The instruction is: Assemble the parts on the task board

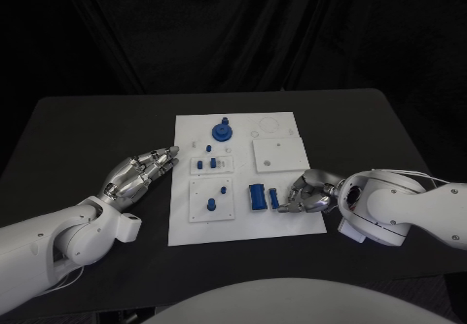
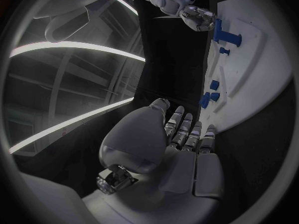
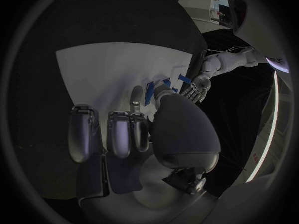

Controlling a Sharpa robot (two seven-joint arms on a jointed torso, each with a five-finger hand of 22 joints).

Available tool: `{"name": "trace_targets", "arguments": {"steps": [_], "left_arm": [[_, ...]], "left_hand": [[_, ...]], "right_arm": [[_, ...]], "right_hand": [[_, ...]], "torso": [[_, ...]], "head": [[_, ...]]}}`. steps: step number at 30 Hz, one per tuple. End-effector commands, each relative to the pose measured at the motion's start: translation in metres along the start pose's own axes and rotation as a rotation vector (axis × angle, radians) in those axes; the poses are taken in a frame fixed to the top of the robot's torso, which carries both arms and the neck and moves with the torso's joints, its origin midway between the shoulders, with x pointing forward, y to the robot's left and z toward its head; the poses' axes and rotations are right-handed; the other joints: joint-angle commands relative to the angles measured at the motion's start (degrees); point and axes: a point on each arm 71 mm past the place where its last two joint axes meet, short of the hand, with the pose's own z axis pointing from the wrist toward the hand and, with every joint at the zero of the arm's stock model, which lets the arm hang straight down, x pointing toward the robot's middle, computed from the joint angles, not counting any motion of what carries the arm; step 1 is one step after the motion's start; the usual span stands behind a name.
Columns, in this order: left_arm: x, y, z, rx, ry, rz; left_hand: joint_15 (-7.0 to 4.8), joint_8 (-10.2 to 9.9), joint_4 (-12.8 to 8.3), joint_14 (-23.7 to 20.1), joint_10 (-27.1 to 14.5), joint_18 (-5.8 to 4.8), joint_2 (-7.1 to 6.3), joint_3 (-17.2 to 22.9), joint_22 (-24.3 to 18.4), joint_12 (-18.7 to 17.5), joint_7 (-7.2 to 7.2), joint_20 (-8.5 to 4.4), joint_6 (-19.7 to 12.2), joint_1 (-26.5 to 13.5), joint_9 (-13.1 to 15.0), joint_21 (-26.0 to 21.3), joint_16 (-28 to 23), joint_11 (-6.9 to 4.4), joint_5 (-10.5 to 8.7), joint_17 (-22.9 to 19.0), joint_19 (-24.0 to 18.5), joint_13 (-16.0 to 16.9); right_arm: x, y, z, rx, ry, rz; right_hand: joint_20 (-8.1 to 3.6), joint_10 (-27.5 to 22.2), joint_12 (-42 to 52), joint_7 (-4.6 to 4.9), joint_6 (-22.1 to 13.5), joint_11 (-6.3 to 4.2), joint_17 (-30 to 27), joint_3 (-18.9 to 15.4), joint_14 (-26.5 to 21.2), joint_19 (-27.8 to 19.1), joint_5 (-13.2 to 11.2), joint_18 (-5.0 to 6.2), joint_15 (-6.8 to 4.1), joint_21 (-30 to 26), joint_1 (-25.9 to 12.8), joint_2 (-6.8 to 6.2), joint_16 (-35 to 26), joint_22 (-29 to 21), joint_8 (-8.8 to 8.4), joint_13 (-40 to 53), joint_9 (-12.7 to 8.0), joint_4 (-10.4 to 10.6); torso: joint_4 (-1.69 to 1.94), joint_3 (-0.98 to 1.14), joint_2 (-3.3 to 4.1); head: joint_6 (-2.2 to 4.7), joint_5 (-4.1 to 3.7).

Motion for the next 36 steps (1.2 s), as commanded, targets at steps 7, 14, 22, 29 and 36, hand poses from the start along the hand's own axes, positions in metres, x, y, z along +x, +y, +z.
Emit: {"name": "trace_targets", "arguments": {"steps": [7, 14, 22, 29, 36], "left_arm": [[0.002, 0.0, -0.001, 0.011, 0.013, -0.01], [0.001, 0.0, -0.001, 0.009, 0.013, -0.01], [0.002, 0.001, -0.001, 0.008, 0.015, -0.011], [0.002, 0.001, -0.001, 0.007, 0.016, -0.012], [0.001, 0.001, -0.001, 0.01, 0.015, -0.011]], "left_hand": [[0.46, 0.23, 0.0, -0.06, -0.09, 0.51, -0.23, 0.18, 0.08, 0.15, 1.68, 0.22, 0.18, 0.25, 0.03, 0.04, 0.25, 0.32, 0.37, 0.07, 0.06, 0.07], [0.46, 0.23, 0.0, -0.06, -0.09, 0.51, -0.23, 0.18, 0.08, 0.15, 1.68, 0.22, 0.18, 0.25, 0.03, 0.04, 0.25, 0.32, 0.37, 0.07, 0.06, 0.07], [0.46, 0.23, 0.0, -0.06, -0.09, 0.51, -0.23, 0.18, 0.08, 0.15, 1.68, 0.22, 0.18, 0.25, 0.03, 0.04, 0.25, 0.32, 0.37, 0.07, 0.06, 0.07], [0.46, 0.23, 0.0, -0.06, -0.09, 0.51, -0.23, 0.18, 0.08, 0.15, 1.68, 0.22, 0.18, 0.25, 0.03, 0.04, 0.25, 0.32, 0.37, 0.07, 0.06, 0.07], [0.49, 0.28, -0.04, -0.06, -0.04, 0.48, -0.31, 0.42, 0.07, 0.2, 1.73, 0.23, 0.35, 0.22, 0.05, 0.03, 0.31, 0.37, 0.4, 0.07, 0.06, 0.08]], "right_arm": [[0.001, 0.001, 0.004, 0.009, -0.004, -0.01], [0.001, 0.002, 0.008, 0.007, -0.011, -0.022], [0.002, 0.003, 0.012, 0.01, -0.008, -0.031], [0.005, 0.005, 0.014, 0.007, 0.015, -0.047], [0.005, 0.008, 0.012, -0.03, 0.008, -0.039]], "right_hand": [[-0.46, 6.06, 0.16, -0.22, -1.14, -0.6, 11.01, 1.52, 5.16, 2.51, 1.98, 0.75, -0.44, -0.22, 1.29, 3.1, 0.0, 12.31, 1.25, 15.1, 1.01, -0.47], [-0.51, 6.06, 0.16, -0.32, -0.9, -0.69, 11.05, 1.66, 5.17, 2.49, 2.28, 0.77, -0.5, -0.26, 1.56, 3.61, 0.02, 12.3, 1.43, 15.1, 1.11, -0.45], [-0.69, 6.06, 0.16, -0.68, -0.5, -0.99, 11.05, 2.14, 5.17, 2.36, 2.08, 0.84, -0.73, -0.55, 3.15, 4.67, 0.01, 12.2, 1.69, 15.1, 1.26, -1.16], [-0.9, 6.06, 0.16, -0.78, -0.79, -1.12, 11.1, 2.56, 5.17, 2.08, 1.71, 0.97, -0.9, -1.13, 7.3, 4.12, 0.02, 12.02, 1.38, 15.1, 1.15, -3.42], [-0.72, 6.06, 0.16, -0.36, -0.81, -0.77, 11.06, 1.08, 5.15, 1.74, -0.27, 1.11, -0.63, -1.83, 7.55, 1.88, -0.01, 11.8, 1.34, 15.1, 1.15, -2.66]], "torso": [[0.04, 0.01, -0.03], [0.0, -0.03, -0.01], [0.04, 0.0, -0.01], [0.01, 0.02, -0.02], [0.0, 0.03, -0.03]], "head": [[-0.01, -0.16], [-0.01, 0.09], [-0.01, -0.07], [-0.01, -0.07], [-0.01, 0.06]]}}
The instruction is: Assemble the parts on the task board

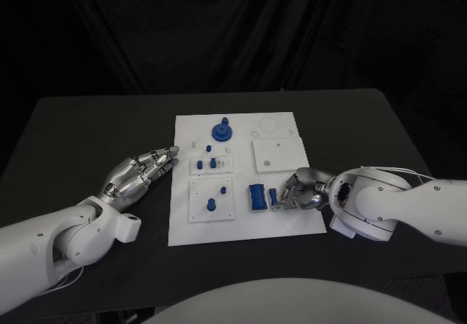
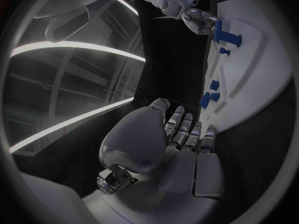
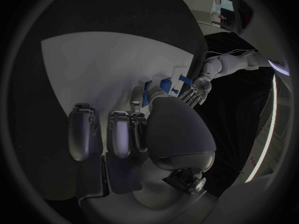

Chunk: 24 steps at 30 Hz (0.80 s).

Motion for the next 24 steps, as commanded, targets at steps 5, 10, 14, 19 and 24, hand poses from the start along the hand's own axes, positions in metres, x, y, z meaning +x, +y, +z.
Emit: {"name": "trace_targets", "arguments": {"steps": [5, 10, 14, 19, 24], "left_arm": [[0.002, -0.002, -0.003, 0.038, 0.011, 0.015], [0.005, -0.008, -0.008, 0.076, 0.019, 0.074], [0.008, -0.015, -0.009, 0.101, 0.018, 0.094], [0.01, -0.029, -0.004, 0.154, 0.013, 0.126], [0.01, -0.045, 0.001, 0.213, -0.004, 0.159]], "left_hand": [[0.74, 0.63, -0.37, 0.24, 0.8, 0.33, -0.73, 0.88, 0.09, 1.04, 2.01, 0.29, 1.59, 0.43, 0.2, 0.04, 0.77, 0.78, 0.58, 0.17, 0.1, 0.21], [0.69, 1.11, -0.07, 0.95, 2.43, 0.3, -1.36, 1.4, 0.34, 2.32, 2.11, 0.24, 3.34, 0.25, 0.32, 0.35, 1.69, 0.83, 0.59, 0.29, 0.61, 0.33], [0.63, 1.16, 0.35, 0.99, 2.68, 0.13, -1.56, 1.48, 0.04, 2.44, 2.03, 0.09, 3.58, 0.06, 0.31, 0.0, 1.78, 0.65, 0.58, 0.27, 0.15, 0.31], [-0.03, 1.16, 1.13, 0.75, 3.87, -0.08, -2.03, 1.71, -0.12, 3.08, 2.0, -0.77, 3.79, -0.03, 0.24, -0.18, 1.6, 0.25, 0.54, 0.19, -0.22, 0.38], [-2.07, -1.44, 2.41, -1.11, 2.59, -0.3, -2.74, 1.17, -0.1, 0.69, -0.81, -3.05, -6.23, -0.4, -0.77, -0.16, -0.64, -1.1, 0.42, -0.2, -0.19, 0.07]], "right_arm": [[-0.004, 0.0, -0.01, -0.076, -0.07, 0.041], [-0.026, 0.007, -0.02, -0.154, -0.188, 0.077], [-0.053, 0.021, -0.027, -0.261, -0.318, 0.104], [-0.08, 0.035, -0.032, -0.405, -0.425, 0.155], [-0.095, 0.043, -0.03, -0.531, -0.469, 0.216]], "right_hand": [[-0.06, 6.06, 0.16, 0.16, -0.04, 0.07, 11.21, -0.89, 5.18, 1.63, -0.23, 1.07, -0.2, 0.06, -1.03, -1.78, 0.03, 11.83, 0.04, 15.06, 0.01, 2.23], [-0.12, 6.06, 0.16, -0.03, 0.02, -0.08, 10.04, -0.05, 4.94, 1.29, 5.56, 1.28, -0.31, -0.78, 1.39, -1.85, -0.5, 11.56, -0.69, 15.06, -0.62, 2.68], [-0.18, 6.06, 0.16, -0.02, 0.79, -0.09, 1.93, 1.71, 2.88, -2.23, 18.61, 3.01, -0.18, -8.47, 2.69, -1.08, -4.8, 8.98, -3.17, 15.06, -3.11, 3.02], [1.0, 0.0, -6.36, 0.91, -0.18, 0.94, -15.51, 6.92, -3.77, -11.64, 25.9, 6.42, 0.95, -28.49, 5.82, -2.12, -16.99, 1.72, -5.63, 8.14, -5.54, 2.68], [4.47, -29.08, -39.63, 3.7, -2.56, 4.36, -40.4, 11.04, -21.01, -24.74, 26.27, 8.15, 4.96, -51.73, 5.3, -2.89, -40.91, -8.27, -7.75, -21.95, -8.47, 2.61]], "torso": [[-0.01, 0.04, -0.05], [-0.02, 0.06, -0.08], [-0.13, 0.1, -0.21], [-0.05, 0.12, -0.54], [-0.23, 0.43, -1.06]], "head": [[-0.01, 0.28], [-0.01, 0.77], [-0.01, 1.65], [-0.01, 2.27], [-0.01, 3.14]]}}
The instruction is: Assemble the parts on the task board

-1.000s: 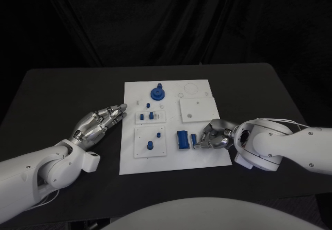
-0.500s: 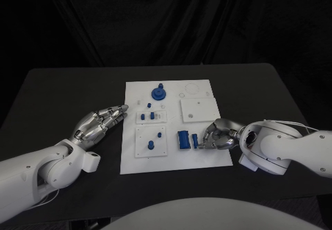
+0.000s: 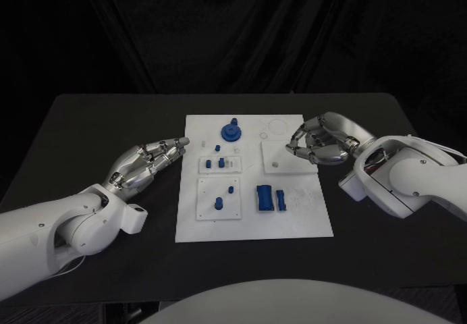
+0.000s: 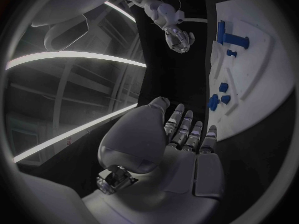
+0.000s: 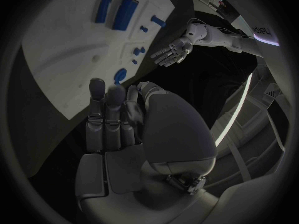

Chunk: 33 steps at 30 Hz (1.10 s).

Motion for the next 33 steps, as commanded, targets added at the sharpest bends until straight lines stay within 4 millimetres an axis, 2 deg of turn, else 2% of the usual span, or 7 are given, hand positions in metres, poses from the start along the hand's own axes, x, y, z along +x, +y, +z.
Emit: {"name": "trace_targets", "arguments": {"steps": [1, 6, 12, 23, 26, 27, 33], "left_arm": [[-0.001, -0.019, 0.002, 0.176, -0.03, 0.059], [0.001, -0.028, 0.005, 0.224, -0.059, 0.076], [0.002, -0.033, 0.006, 0.27, -0.083, 0.096], [0.006, -0.032, 0.012, 0.285, -0.076, 0.091], [0.006, -0.03, 0.015, 0.284, -0.071, 0.088], [0.004, -0.013, 0.016, 0.035, -0.081, 0.078], [0.004, -0.013, 0.021, 0.031, -0.119, 0.084]], "left_hand": [[-0.86, -1.52, 0.82, -0.72, -1.17, -0.39, -0.69, -0.36, -0.06, -1.83, -2.41, -0.89, -6.66, -0.24, -0.62, -0.19, -1.19, -0.21, 0.17, -0.22, -0.15, -0.23], [-3.87, -1.85, 2.78, -2.48, -4.07, -0.33, -0.65, -3.12, -0.13, -5.59, -7.11, -3.79, -11.65, -1.23, -0.92, -0.26, -4.14, -3.22, 0.01, -0.7, -0.28, -0.52], [-7.21, -2.34, 3.05, -3.68, -5.68, -1.8, 0.78, -7.93, -0.43, -7.61, -15.04, -8.66, -18.27, -4.62, -1.51, -0.56, -6.38, -6.57, -1.19, -1.16, -0.49, -0.73], [-7.05, -2.36, 3.02, -4.56, -7.54, 0.2, 3.45, -13.03, -0.43, -9.39, -14.03, -6.26, -18.31, -6.24, -1.45, -0.56, -7.7, -8.48, -3.99, -1.59, -0.49, -0.94], [-7.23, -2.27, 3.01, -4.56, -7.6, 0.54, 3.85, -13.49, -0.43, -9.12, -12.17, -6.15, -17.63, -5.94, -1.37, -0.56, -7.7, -8.02, -3.88, -1.59, -0.49, -0.91], [-9.25, -3.69, -2.09, -4.56, -9.73, -3.08, -0.55, -9.93, -0.43, -12.49, -9.3, -8.84, -20.88, -28.62, -2.81, -0.56, -7.7, -9.7, -13.32, -1.59, -0.49, -2.94], [-9.25, -3.69, -4.15, -4.56, -10.45, -3.1, -1.85, -8.71, -0.43, -13.9, -9.3, -9.46, -22.05, -38.56, -2.81, -0.56, -7.7, -9.7, -17.31, -1.59, -0.49, -2.94]], "right_arm": [[-0.011, 0.009, 0.006, -0.156, -0.095, 0.121], [-0.014, 0.005, 0.018, -0.2, -0.076, 0.242], [-0.008, 0.0, 0.023, -0.233, -0.003, 0.398], [0.01, -0.016, 0.023, -0.295, 0.118, 0.582], [0.017, -0.022, 0.022, -0.301, 0.137, 0.607], [0.014, -0.023, 0.024, -0.241, 0.094, 0.517], [0.018, -0.022, 0.033, -0.225, 0.052, 0.546]], "right_hand": [[2.05, -17.24, -19.81, 2.57, -2.59, 2.32, -5.74, 1.77, -8.76, -5.65, -0.63, -0.37, 3.41, -6.69, -2.16, 0.7, -9.14, -3.39, -1.9, -15.98, -1.57, -0.76], [8.69, -25.91, -39.66, 8.92, -7.36, 10.19, -18.77, 2.28, -23.15, -16.24, -5.17, -2.12, 11.59, -24.0, -12.14, 2.39, -26.98, -17.51, -11.83, -34.83, -13.16, -0.11], [13.0, -36.39, -49.09, 7.52, -11.87, 15.85, -27.72, -7.1, -34.55, -34.71, -5.52, -4.27, 17.31, -29.68, -20.17, 5.45, -36.61, -33.79, -20.38, -46.61, -22.14, 0.26], [13.99, -59.43, -57.69, -6.24, -37.42, 9.91, -36.76, -19.6, -60.23, -59.71, -18.21, -5.95, 15.04, -32.11, -25.58, 10.29, -48.33, -63.0, -30.78, -59.61, -36.73, 0.46], [14.01, -61.53, -57.01, -6.63, -37.85, 9.42, -37.0, -22.6, -62.15, -60.1, -19.37, -5.83, 14.63, -32.17, -24.8, 11.13, -48.64, -63.97, -30.79, -60.87, -37.65, 0.44], [8.94, -63.34, -59.99, -2.57, -41.47, 6.8, -38.69, -16.45, -63.56, -62.39, -22.26, -9.44, 11.24, -32.87, -42.2, 7.22, -53.28, -68.78, -32.46, -62.33, -41.14, -4.56], [1.05, -69.06, -66.2, -2.57, -50.64, 0.45, -38.69, -16.45, -68.14, -62.39, -29.72, -9.44, 3.11, -32.87, -68.29, 7.22, -53.28, -68.78, -32.46, -66.57, -41.14, -16.25]], "torso": [[-0.13, 0.28, -0.62], [-0.32, 0.41, -1.12], [-0.71, 0.69, -1.69], [-1.66, 1.14, -2.5], [-1.64, 1.26, -2.62], [-1.57, 1.1, -2.4], [-1.82, 1.24, -3.1]], "head": [[-0.01, 0.75], [-0.01, 1.41], [-0.01, 1.98], [-0.01, 3.42], [-0.01, 3.31], [0.0, 3.45], [1.2, 3.64]]}}
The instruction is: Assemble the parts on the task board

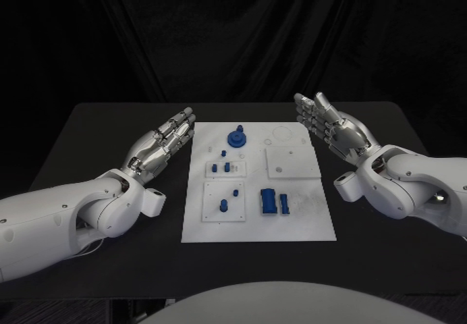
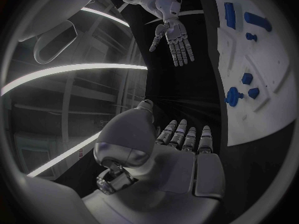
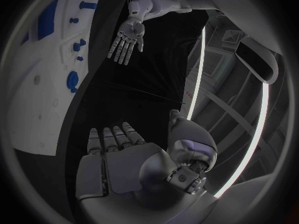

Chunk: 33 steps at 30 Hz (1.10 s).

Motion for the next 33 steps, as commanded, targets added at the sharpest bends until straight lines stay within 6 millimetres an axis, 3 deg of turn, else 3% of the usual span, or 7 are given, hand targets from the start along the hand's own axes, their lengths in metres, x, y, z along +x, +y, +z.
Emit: {"name": "trace_targets", "arguments": {"steps": [1, 4, 5, 12, 15, 18, 33], "left_arm": [[0.001, 0.001, 0.004, -0.006, -0.043, 0.008], [0.002, 0.002, 0.011, -0.016, -0.102, 0.016], [0.002, 0.002, 0.013, -0.02, -0.123, 0.018], [0.007, 0.004, 0.032, -0.074, -0.329, 0.026], [0.009, 0.005, 0.037, -0.1, -0.403, 0.022], [0.01, 0.006, 0.042, -0.127, -0.471, 0.017], [0.012, 0.008, 0.045, -0.156, -0.536, 0.01]], "left_hand": [[-1.11, -0.93, -4.46, 0.08, -1.89, -2.72, -3.59, 3.01, -0.05, -2.93, 1.1, -2.14, -2.79, -20.36, -0.68, -0.18, -0.2, -0.67, -8.35, -0.04, 0.06, -0.95], [-1.11, -0.93, -5.6, 0.08, -5.97, -3.61, -4.54, 3.81, -0.05, -3.67, 1.1, -2.56, -3.52, -25.6, -0.68, -0.18, -0.2, -0.67, -10.5, -0.04, 0.06, -0.95], [-1.11, -0.93, -5.92, 0.08, -5.97, -3.61, -4.77, 3.99, -0.05, -3.92, 1.1, -6.62, -3.71, -27.0, -0.68, -0.18, -0.2, -0.67, -11.08, -0.04, 0.06, -0.95], [-1.11, -0.93, -7.84, 0.08, -5.97, -4.61, -6.28, 8.94, -0.05, -9.02, 1.1, -6.62, -8.69, -35.6, -0.68, -0.18, -0.2, -0.67, -14.6, -0.04, 0.06, -0.95], [-1.11, -0.93, -8.62, 0.08, -5.97, -8.84, -6.81, 8.94, -0.05, -9.02, 1.1, -6.62, -8.69, -38.62, -0.68, -0.18, -0.2, -0.67, -15.85, -0.04, 0.06, -0.95], [-1.11, -0.93, -9.31, 0.08, -5.97, -8.84, -10.94, 8.94, -0.05, -9.02, 1.1, -6.62, -8.69, -41.49, -0.68, -0.18, -0.2, -0.67, -17.03, -0.04, 0.06, -0.95], [-1.11, -0.93, -13.78, 0.08, -5.97, -8.84, -10.94, 8.94, -0.05, -9.02, 1.1, -6.62, -8.69, -50.9, -0.68, -0.18, -0.2, -0.67, -20.89, -0.04, 0.06, -0.95]], "right_arm": [[0.001, -0.005, 0.006, 0.017, -0.065, 0.019], [0.006, -0.01, 0.02, 0.027, -0.137, 0.058], [0.008, -0.012, 0.024, 0.032, -0.163, 0.072], [0.028, -0.029, 0.056, 0.1, -0.368, 0.193], [0.035, -0.034, 0.062, 0.125, -0.417, 0.225], [0.039, -0.038, 0.066, 0.144, -0.45, 0.245], [0.04, -0.038, 0.066, 0.147, -0.456, 0.249]], "right_hand": [[-5.74, -0.12, -0.4, 0.03, -2.78, -0.45, -0.07, 0.03, -0.06, -0.02, -0.81, -0.4, -1.27, -0.2, -8.32, -0.18, -0.21, -0.08, -0.2, -0.07, -0.12, -5.64], [-5.74, -0.12, -0.4, 0.03, -2.78, -0.45, -0.07, 0.03, -0.06, -0.02, -0.81, -0.4, -1.27, -0.2, -13.44, -0.18, -0.21, -0.08, -0.2, -0.07, -0.12, -5.64], [-5.74, -0.12, -0.4, 0.03, -2.78, -0.45, -0.07, 0.03, -0.06, -0.02, -0.81, -0.4, -1.27, -0.2, -14.51, -0.18, -0.21, -0.08, -0.2, -0.07, -0.12, -5.64], [-5.74, -0.12, -0.4, 0.03, -2.78, -0.45, -0.07, 0.03, -0.06, -0.02, -0.81, -0.4, -1.27, -0.2, -19.68, -0.18, -0.21, -0.08, -0.2, -0.07, -0.12, -5.64], [-5.74, -0.12, -0.4, 0.03, -2.78, -0.45, -0.07, 0.03, -0.06, -0.02, -0.81, -0.4, -1.27, -0.2, -19.68, -0.18, -0.21, -0.08, -0.2, -0.07, -0.12, -5.64], [-5.74, -0.12, -0.4, 0.03, -2.78, -0.45, -0.07, 0.03, -0.06, -0.02, -0.81, -0.4, -1.27, -0.2, -19.68, -0.18, -0.21, -0.08, -0.2, -0.07, -0.12, -5.64], [-5.74, -0.12, -0.4, 0.03, -2.78, -0.45, -0.07, 0.03, -0.06, -0.02, -0.81, -0.4, -1.27, -0.2, -19.68, -0.18, -0.21, -0.08, -0.2, -0.07, -0.12, -5.64]], "torso": [[-0.28, 0.14, -0.78], [-0.65, 0.35, -1.84], [-0.78, 0.42, -2.21], [-2.04, 1.12, -5.82], [-2.46, 1.36, -7.02], [-2.83, 1.57, -8.09], [-3.14, 1.74, -8.97]], "head": [[1.2, 0.22], [3.02, 0.51], [3.66, 0.61], [9.83, 1.59], [11.9, 1.92], [13.71, 2.21], [15.23, 2.44]]}}
